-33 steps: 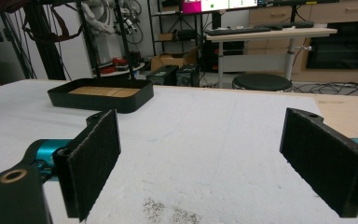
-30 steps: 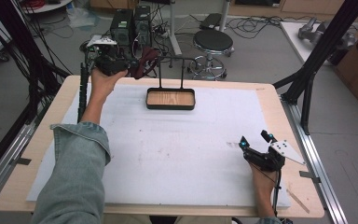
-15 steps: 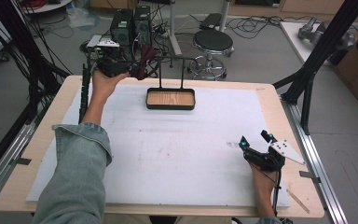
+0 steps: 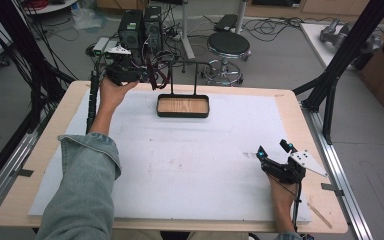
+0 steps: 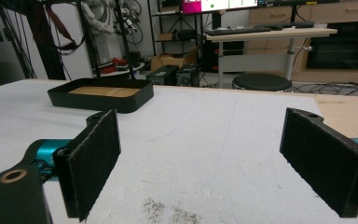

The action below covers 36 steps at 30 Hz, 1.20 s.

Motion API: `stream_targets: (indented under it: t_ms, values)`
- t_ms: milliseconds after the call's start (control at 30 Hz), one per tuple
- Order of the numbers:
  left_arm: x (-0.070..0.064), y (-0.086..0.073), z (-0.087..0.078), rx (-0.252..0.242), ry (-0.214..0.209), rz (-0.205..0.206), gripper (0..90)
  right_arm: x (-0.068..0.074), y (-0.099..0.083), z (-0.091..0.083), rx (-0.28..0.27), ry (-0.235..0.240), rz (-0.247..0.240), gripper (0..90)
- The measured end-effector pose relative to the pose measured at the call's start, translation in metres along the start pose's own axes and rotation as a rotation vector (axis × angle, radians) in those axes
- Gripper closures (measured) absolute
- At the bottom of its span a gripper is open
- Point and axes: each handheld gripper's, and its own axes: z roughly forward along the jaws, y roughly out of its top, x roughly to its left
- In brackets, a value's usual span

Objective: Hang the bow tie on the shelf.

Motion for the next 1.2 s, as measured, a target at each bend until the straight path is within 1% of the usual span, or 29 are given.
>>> stream_targets:
  t_ms: [100, 267, 467, 500, 633, 667, 700, 733, 833, 900, 1000, 1033, 1133, 1200]
  values:
    - [0.001, -0.002, 0.001, 0.004, 0.000, 0.000, 71.6, 0.000, 0.000, 0.000, 0.000, 0.000, 0.000, 11.4]
    - [0.001, -0.002, -0.001, 0.015, 0.008, 0.012, 70.9, 0.000, 0.000, 0.000, -0.001, -0.001, -0.001, 11.4]
    - [0.002, -0.005, -0.012, -0.001, 0.011, 0.026, 68.5, 0.000, 0.000, 0.000, -0.001, -0.001, -0.001, 11.4]
    - [0.002, -0.005, -0.014, -0.005, 0.010, 0.028, 66.7, 0.000, 0.000, 0.000, -0.001, -0.001, -0.001, 11.4]
    - [0.000, -0.007, -0.027, -0.019, 0.012, 0.048, 64.4, 0.000, 0.000, 0.000, 0.000, -0.003, -0.001, 11.4]
    - [0.000, -0.007, -0.031, -0.027, 0.008, 0.053, 63.7, 0.000, 0.000, 0.000, -0.001, -0.001, -0.001, 11.4]
    - [-0.001, -0.008, -0.038, -0.043, 0.006, 0.054, 62.3, 0.000, 0.000, 0.000, 0.000, -0.002, -0.001, 11.4]
    - [-0.001, -0.008, -0.038, -0.043, 0.006, 0.054, 61.8, 0.000, 0.000, 0.000, 0.000, -0.002, -0.001, 11.4]
    - [-0.003, -0.011, -0.052, -0.070, 0.003, 0.056, 59.2, 0.000, 0.000, 0.000, 0.001, -0.003, -0.001, 11.4]
    - [-0.005, -0.013, -0.060, -0.091, 0.012, 0.054, 58.0, 0.000, 0.000, 0.000, 0.001, -0.004, -0.002, 11.4]
    - [-0.006, -0.016, -0.072, -0.110, 0.014, 0.054, 54.2, 0.000, 0.000, -0.001, 0.003, -0.006, 0.009, 11.4]
    - [-0.007, -0.018, -0.076, -0.116, 0.014, 0.054, 54.2, 0.000, 0.000, -0.001, 0.003, -0.006, 0.009, 11.4]
    - [-0.009, -0.022, -0.090, -0.139, 0.023, 0.053, 50.2, 0.000, 0.000, -0.001, 0.004, -0.005, 0.003, 11.4]
    - [-0.011, -0.025, -0.098, -0.154, 0.029, 0.046, 50.0, 0.000, 0.000, 0.000, 0.002, -0.004, 0.000, 11.4]
